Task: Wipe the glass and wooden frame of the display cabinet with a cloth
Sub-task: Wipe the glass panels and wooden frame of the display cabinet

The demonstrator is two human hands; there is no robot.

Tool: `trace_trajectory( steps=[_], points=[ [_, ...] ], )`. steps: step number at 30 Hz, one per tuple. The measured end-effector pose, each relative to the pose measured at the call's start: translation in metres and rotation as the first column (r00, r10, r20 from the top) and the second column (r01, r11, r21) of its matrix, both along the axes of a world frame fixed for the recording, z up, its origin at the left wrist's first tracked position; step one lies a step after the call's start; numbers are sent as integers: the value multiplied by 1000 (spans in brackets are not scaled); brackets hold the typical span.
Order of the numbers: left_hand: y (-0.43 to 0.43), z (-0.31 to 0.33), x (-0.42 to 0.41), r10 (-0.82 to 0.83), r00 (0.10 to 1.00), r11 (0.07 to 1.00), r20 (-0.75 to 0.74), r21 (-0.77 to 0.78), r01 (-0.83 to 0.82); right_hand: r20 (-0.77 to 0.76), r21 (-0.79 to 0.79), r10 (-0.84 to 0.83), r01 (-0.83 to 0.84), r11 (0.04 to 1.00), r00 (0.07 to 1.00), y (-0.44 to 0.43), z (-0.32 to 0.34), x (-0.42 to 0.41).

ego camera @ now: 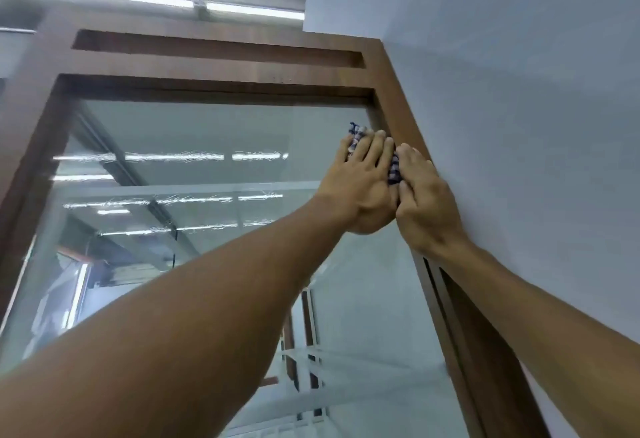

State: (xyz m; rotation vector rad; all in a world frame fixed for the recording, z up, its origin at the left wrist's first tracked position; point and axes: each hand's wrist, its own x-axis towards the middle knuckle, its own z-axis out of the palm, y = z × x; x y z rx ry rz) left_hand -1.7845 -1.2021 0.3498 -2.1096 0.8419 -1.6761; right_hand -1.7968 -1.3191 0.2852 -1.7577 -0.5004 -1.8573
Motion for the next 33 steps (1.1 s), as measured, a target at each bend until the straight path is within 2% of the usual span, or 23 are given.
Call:
trace_trajectory(
  steps=[3, 4, 6, 8, 11, 16, 19, 21, 26, 33],
  points=[
    [25, -22, -2, -8, 999, 1000, 33, 0, 8, -55, -102, -201, 195, 976, 978, 15, -12, -1],
    [38, -26, -2, 4, 999, 1000, 44, -23, -3, -53, -142, -215, 205, 968, 975, 26, -15, 0],
    [67, -30, -3, 64, 994, 995, 92, -77, -57, -59, -178, -141, 129, 976, 988, 53, -20, -1],
    [97, -33, -5, 116, 986, 985, 116, -138, -100, -83, -148, -96, 83, 985, 992, 81, -19, 1],
    [140, -35, -8, 111, 992, 974, 55, -206, -98, -88, -152, -165, 150, 977, 982, 123, -9, 8],
    [212, -34, -16, 174, 984, 937, 38, -313, -153, -52, -259, -208, 188, 947, 977, 185, 5, 12],
    [250, -30, -22, 197, 980, 919, 30, -353, -174, -56, -283, -336, 308, 908, 940, 210, 11, 12],
    [264, -27, -22, 207, 978, 915, 26, -358, -184, -61, -296, -388, 355, 887, 920, 218, 15, 11],
    [301, -21, -29, 348, 937, 850, 30, -431, -302, -37, -341, -385, 350, 872, 922, 227, 20, 12],
    [312, -71, -32, 274, 962, 873, -12, -416, -254, -11, -391, -369, 336, 857, 929, 219, -8, 15]
  ],
)
